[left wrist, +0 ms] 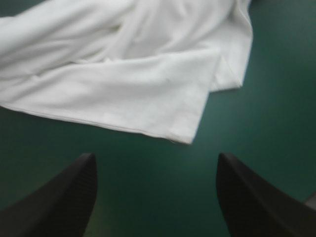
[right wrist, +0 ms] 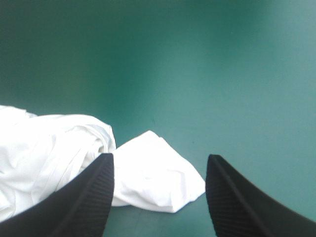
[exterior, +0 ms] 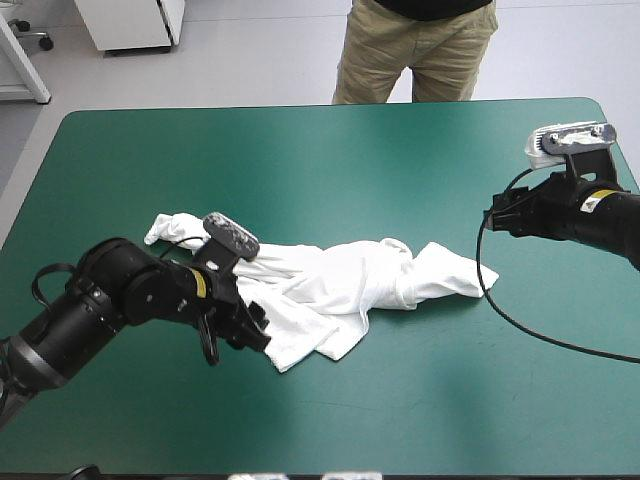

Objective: Fold the cloth

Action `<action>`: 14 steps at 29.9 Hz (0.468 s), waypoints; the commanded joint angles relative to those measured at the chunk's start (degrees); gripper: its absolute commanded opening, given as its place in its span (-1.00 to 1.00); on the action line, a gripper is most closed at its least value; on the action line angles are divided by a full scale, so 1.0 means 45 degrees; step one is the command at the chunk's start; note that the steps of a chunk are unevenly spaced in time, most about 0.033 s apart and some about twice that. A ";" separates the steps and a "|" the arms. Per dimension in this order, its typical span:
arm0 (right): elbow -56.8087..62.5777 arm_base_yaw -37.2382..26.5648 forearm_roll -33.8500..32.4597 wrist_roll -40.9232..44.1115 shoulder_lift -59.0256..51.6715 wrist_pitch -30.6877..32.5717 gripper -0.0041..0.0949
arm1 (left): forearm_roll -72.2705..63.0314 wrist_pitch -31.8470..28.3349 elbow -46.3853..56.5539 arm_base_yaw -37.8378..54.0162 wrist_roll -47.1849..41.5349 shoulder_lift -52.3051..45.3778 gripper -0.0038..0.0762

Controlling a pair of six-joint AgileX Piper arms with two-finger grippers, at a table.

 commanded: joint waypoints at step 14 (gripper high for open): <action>-0.0375 -0.0134 -0.0033 -0.0116 -0.0358 0.0187 0.12 | 0.1092 -0.3859 0.3265 -0.2350 -0.0449 0.0907 0.32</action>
